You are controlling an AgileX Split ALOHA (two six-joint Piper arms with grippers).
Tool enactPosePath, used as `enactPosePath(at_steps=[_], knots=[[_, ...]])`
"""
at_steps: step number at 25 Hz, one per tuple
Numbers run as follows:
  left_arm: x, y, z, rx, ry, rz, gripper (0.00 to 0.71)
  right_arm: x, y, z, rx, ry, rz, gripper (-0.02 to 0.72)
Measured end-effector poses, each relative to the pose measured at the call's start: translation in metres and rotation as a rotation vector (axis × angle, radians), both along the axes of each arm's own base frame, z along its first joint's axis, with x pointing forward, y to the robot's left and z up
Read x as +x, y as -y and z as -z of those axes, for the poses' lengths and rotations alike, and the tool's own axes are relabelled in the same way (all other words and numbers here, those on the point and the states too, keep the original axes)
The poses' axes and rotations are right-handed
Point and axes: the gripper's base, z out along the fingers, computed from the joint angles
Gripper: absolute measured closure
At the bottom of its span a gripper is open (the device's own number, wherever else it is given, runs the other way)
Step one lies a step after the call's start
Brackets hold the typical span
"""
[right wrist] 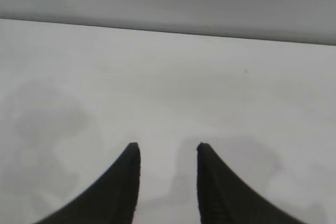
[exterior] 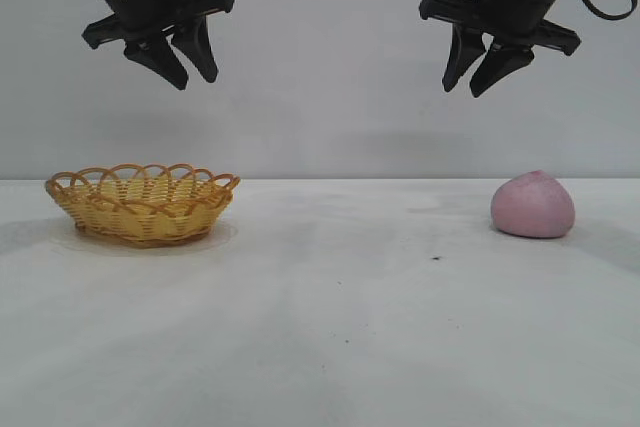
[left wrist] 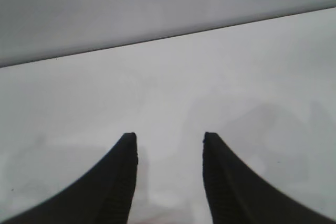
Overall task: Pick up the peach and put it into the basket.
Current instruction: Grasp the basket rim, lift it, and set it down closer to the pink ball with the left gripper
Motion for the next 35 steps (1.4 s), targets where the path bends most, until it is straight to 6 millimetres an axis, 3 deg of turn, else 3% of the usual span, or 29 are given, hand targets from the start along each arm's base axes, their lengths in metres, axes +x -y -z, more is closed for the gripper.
enactPosePath(at_steps=[3, 9, 12, 21, 29, 35], knots=[[-0.006, -0.007, 0.006, 0.05, -0.098, 0.006, 0.436, -0.002, 0.0, 0.001, -0.001, -0.022, -0.01, 0.48], [-0.013, -0.055, -0.003, 0.1, -0.207, -0.057, 0.436, -0.005, -0.001, 0.002, -0.002, -0.058, -0.026, 0.48], [-0.016, -0.067, -0.002, 0.109, -0.251, -0.069, 0.436, -0.005, -0.001, 0.002, -0.002, -0.06, -0.027, 0.48], [-0.024, -0.07, 0.003, 0.16, -0.34, -0.029, 0.436, -0.006, -0.001, 0.002, 0.001, -0.064, -0.028, 0.48], [-0.021, -0.07, 0.035, 0.171, -0.436, -0.015, 0.436, -0.006, -0.002, 0.002, 0.006, -0.063, -0.029, 0.48], [-0.02, -0.07, 0.044, 0.175, -0.456, -0.011, 0.436, -0.006, -0.002, 0.002, 0.006, -0.062, -0.038, 0.48]])
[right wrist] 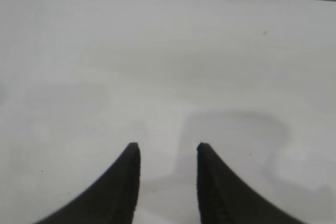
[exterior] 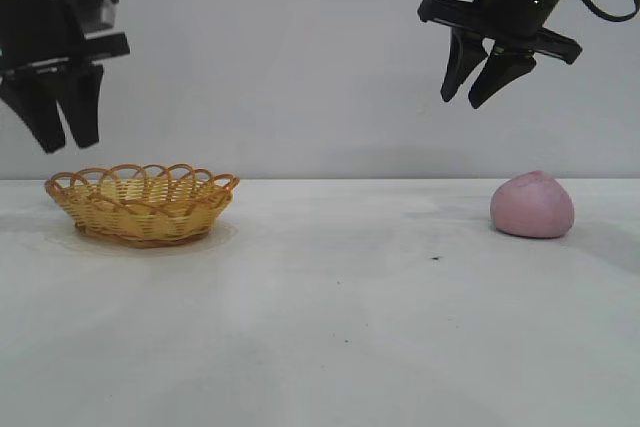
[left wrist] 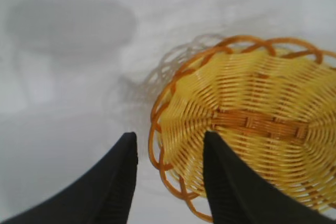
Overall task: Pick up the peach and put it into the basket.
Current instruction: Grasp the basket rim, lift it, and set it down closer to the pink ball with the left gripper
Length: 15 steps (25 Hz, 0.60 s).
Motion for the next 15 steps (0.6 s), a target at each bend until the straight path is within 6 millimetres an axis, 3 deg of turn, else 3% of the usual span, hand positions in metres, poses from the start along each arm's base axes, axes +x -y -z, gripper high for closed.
enactPosePath(at_steps=[7, 13, 15], knots=[[0.002, 0.0, 0.015, 0.0, -0.031, -0.001, 0.436, 0.0, 0.0, 0.0, 0.002, 0.002, -0.004, 0.48], [0.002, 0.0, 0.016, -0.001, -0.031, -0.002, 0.436, 0.0, -0.001, 0.0, 0.006, 0.001, -0.002, 0.48], [0.002, 0.001, 0.015, -0.009, -0.027, -0.006, 0.515, 0.0, -0.001, 0.0, 0.006, 0.001, -0.002, 0.48]])
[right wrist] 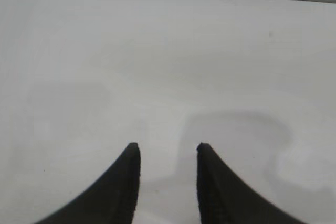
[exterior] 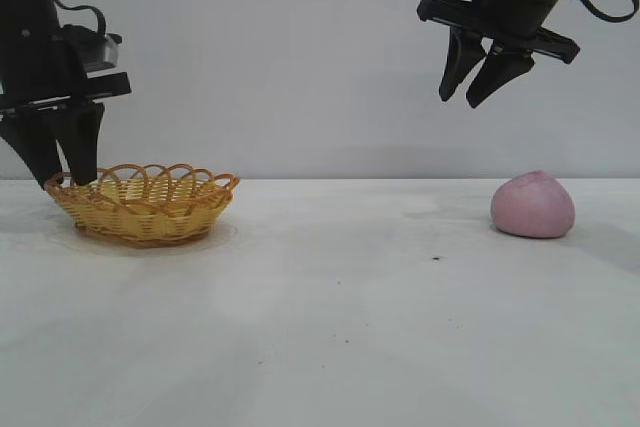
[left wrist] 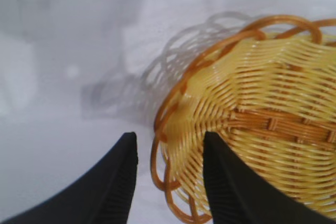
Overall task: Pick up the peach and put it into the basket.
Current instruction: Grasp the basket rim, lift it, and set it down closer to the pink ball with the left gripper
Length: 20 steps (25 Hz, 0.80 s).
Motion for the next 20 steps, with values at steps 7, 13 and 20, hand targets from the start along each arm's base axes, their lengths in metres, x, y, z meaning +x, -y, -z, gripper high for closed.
enactPosePath(at_steps=[7, 13, 20], knots=[[0.001, 0.0, 0.0, -0.001, 0.012, -0.003, 0.497, 0.0, 0.0, 0.0, 0.0, 0.0, 0.0, 0.48], [0.002, 0.0, 0.007, 0.0, -0.005, -0.003, 0.497, 0.0, 0.0, 0.0, 0.0, 0.003, 0.002, 0.48], [0.002, 0.002, 0.015, -0.015, -0.038, -0.004, 0.639, 0.001, 0.0, 0.0, 0.0, 0.009, 0.004, 0.48]])
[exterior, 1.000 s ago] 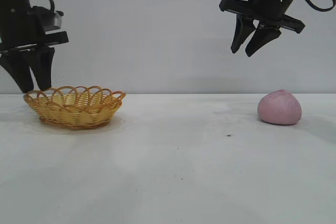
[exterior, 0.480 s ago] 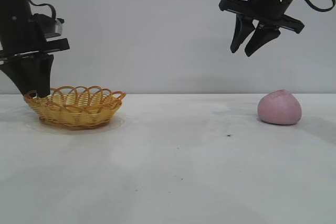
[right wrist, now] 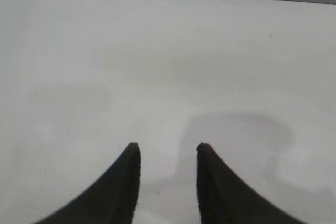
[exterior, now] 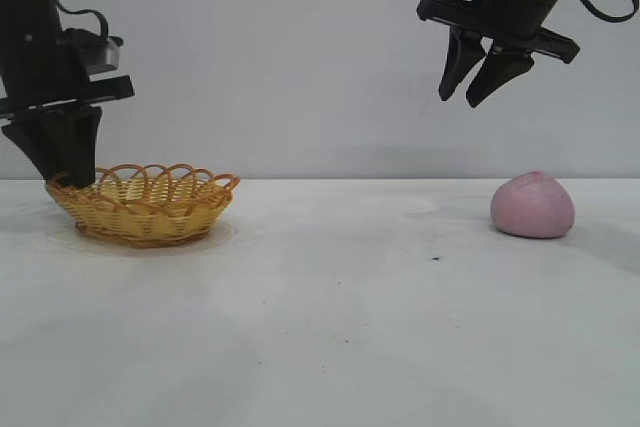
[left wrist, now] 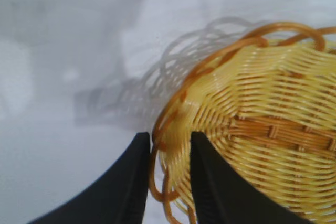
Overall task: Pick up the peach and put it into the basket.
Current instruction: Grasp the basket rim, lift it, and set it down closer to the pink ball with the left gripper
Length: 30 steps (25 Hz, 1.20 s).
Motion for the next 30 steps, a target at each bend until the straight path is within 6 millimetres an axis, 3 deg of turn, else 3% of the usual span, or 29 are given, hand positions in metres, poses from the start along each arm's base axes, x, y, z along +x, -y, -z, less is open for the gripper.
enactPosePath(at_steps=[7, 8, 15, 23, 30], knots=[[-0.001, 0.003, -0.001, -0.036, -0.016, -0.04, 0.639, 0.0, 0.0, 0.0, 0.002, 0.001, 0.002, 0.48], [-0.001, 0.004, -0.001, -0.048, -0.022, -0.047, 0.71, 0.0, 0.0, 0.0, 0.002, 0.003, 0.002, 0.48], [-0.002, 0.007, -0.004, -0.106, -0.052, -0.145, 0.71, 0.0, 0.0, 0.0, 0.004, 0.003, 0.003, 0.48], [0.0, 0.014, -0.021, -0.2, -0.037, -0.299, 0.71, 0.0, -0.001, -0.001, 0.014, 0.001, 0.007, 0.48], [-0.002, 0.052, -0.024, -0.225, -0.019, -0.327, 0.71, 0.0, -0.001, -0.001, 0.025, -0.002, 0.011, 0.48]])
